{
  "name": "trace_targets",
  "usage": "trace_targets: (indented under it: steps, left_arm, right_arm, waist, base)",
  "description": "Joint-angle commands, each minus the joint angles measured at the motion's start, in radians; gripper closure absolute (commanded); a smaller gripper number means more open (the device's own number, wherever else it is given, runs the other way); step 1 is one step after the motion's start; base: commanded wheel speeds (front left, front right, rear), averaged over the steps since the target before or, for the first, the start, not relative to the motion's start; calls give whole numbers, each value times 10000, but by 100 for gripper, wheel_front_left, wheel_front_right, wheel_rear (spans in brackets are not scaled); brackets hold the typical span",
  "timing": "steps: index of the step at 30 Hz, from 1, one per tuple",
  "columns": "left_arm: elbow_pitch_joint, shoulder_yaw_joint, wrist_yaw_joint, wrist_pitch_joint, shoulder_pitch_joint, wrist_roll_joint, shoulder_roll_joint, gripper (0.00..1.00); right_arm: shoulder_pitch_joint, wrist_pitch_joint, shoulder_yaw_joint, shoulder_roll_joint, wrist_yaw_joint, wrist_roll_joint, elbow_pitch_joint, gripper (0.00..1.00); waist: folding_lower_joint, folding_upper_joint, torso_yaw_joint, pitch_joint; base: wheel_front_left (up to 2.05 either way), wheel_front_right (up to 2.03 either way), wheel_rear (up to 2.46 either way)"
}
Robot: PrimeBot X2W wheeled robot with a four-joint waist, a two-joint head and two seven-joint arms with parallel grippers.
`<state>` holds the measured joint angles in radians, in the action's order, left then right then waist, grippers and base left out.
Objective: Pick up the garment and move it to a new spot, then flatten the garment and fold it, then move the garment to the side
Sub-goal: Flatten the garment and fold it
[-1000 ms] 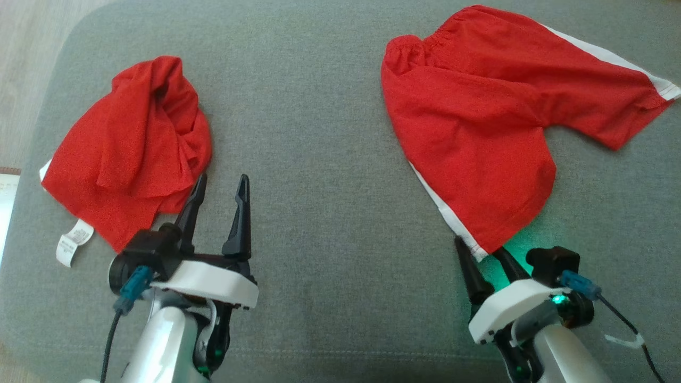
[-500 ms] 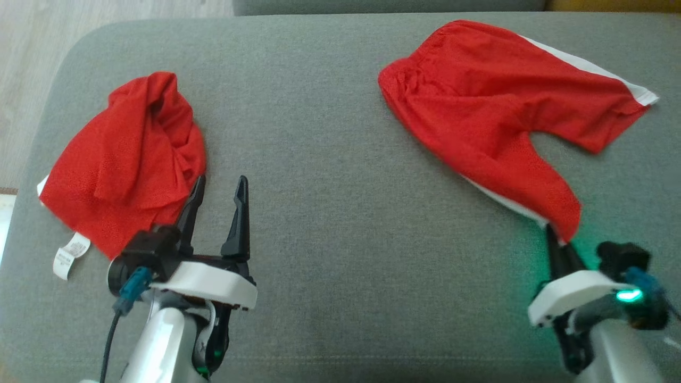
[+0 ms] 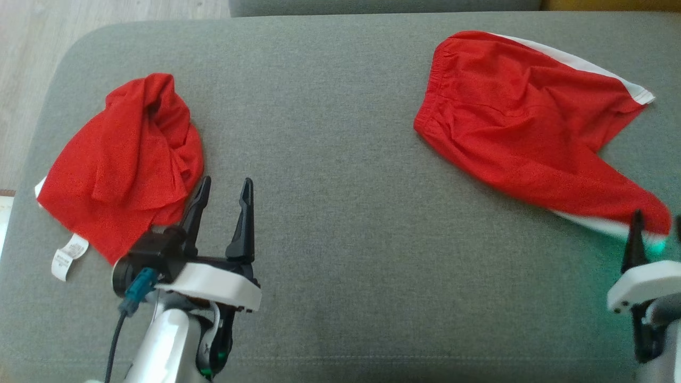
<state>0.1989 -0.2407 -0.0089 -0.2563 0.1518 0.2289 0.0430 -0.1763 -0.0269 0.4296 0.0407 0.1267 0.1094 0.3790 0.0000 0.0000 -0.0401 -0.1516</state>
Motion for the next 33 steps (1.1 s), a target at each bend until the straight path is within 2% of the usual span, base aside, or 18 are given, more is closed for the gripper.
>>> trace_targets:
  steps: [1,6,10,13,16,19,23,29,33]
  left_arm:
    - [-261,324,-5,-55,308,10,72,0]
    - [-237,311,-2,-55,351,34,72,0]
    - [-254,212,2,-55,377,85,72,0]
    - [-280,118,22,-55,420,161,72,0]
    - [-296,-47,30,-55,518,258,72,0]
    - [-303,-249,76,-55,624,392,72,0]
    - [-303,-521,148,-55,785,585,72,0]
    - [-286,-787,257,-55,924,803,72,0]
    - [-265,-798,293,-55,937,842,72,0]
  right_arm:
    - [-483,-188,-177,95,40,97,-457,0]
    - [-566,-940,-466,95,40,159,-1205,0]
    - [-478,-1208,-2046,95,40,-193,-1822,0]
    - [-516,-980,-3351,95,40,-231,-2106,0]
    - [-812,-563,-4464,95,40,-19,-1966,0]
    - [-1314,-163,-5078,95,40,421,-1360,0]
    - [-2119,125,-5242,340,40,959,-138,0]
    - [-3095,124,-4479,737,40,1503,1582,0]
    - [-3485,-6,-4104,735,40,1646,2457,0]
  waist:
    - [0,0,-14,5]
    - [0,0,-156,29]
    - [0,0,-357,-27]
    - [0,0,-585,-153]
    - [0,0,-918,-309]
    - [0,0,-1311,-498]
    - [0,0,-1876,-767]
    - [0,0,-2527,-1074]
    - [0,0,-2699,-1162]
  base:
    - [0,0,0]
    - [0,0,0]
    - [0,0,0]
    - [0,0,0]
    - [0,0,0]
    - [0,0,0]
    - [0,0,0]
    - [0,0,0]
    - [0,0,0]
